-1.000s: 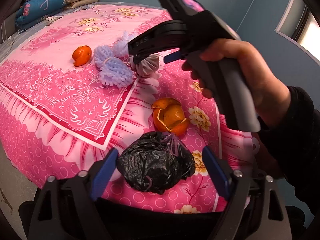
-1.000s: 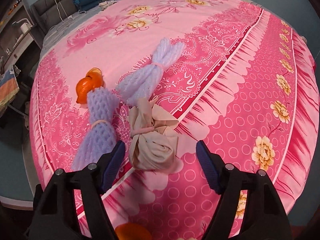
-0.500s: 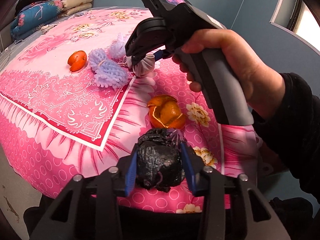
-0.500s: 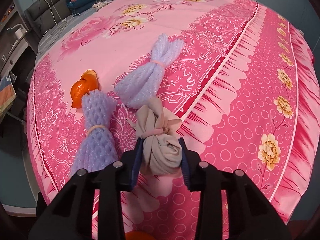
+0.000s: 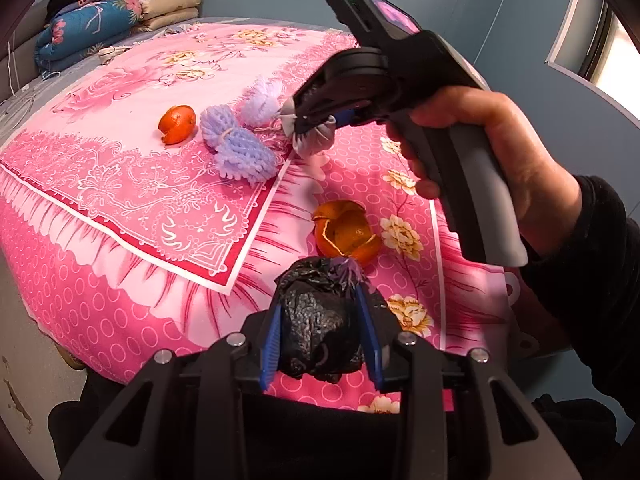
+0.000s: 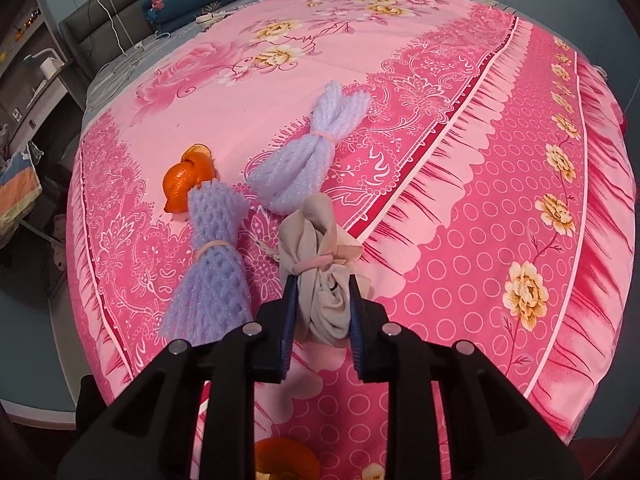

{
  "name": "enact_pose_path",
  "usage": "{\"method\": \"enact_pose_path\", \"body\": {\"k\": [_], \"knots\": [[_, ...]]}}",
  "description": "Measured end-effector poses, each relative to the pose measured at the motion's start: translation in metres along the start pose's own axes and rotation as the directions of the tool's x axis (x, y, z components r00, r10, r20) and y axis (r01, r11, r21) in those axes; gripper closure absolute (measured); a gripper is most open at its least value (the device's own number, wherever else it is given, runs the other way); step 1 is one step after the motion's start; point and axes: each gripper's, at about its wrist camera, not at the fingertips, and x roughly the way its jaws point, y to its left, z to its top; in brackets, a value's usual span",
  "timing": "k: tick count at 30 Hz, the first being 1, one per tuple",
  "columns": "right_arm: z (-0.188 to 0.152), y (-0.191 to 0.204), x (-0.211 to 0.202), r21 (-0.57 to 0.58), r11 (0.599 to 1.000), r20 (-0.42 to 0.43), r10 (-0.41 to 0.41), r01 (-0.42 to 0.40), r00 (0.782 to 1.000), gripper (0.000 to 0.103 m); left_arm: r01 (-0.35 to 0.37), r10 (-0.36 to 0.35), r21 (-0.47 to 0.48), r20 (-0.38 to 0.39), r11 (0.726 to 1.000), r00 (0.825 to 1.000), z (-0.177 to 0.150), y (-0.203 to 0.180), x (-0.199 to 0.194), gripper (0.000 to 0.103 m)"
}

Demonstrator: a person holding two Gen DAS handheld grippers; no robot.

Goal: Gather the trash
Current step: 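Lift the black bag and beige bundle and carry both to the yellow bin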

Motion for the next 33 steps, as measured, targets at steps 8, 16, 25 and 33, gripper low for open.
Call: {"method": "enact_pose_path", "body": {"k": [8,16,25,33], "knots": [[-0.010,-0.010,-0.025,0.030,0.999,0.008,0.044,-0.045,0.999,0.080,0.003,-0.002,-0.030,0.030,1.000,1.000,0.002,0.004,-0.015,0.071],[-0.023,-0.016,-0.054,0.030,0.996,0.027,0.078,-0.078,0.997,0.080,-0.012,0.016,-0.071,0.045,0.997,0.999,0.003,0.010,-0.025,0.071],[-0.041,-0.022,-0.095,0.031,0.991,0.062,0.125,-0.128,0.990,0.080,-0.036,0.045,-0.097,0.092,0.995,0.995,0.010,0.014,-0.046,0.071],[-0.060,-0.032,-0.136,0.039,0.984,0.115,0.167,-0.172,0.979,0.080,-0.038,0.055,-0.110,0.150,0.993,0.987,0.019,0.009,-0.066,0.071]]}}
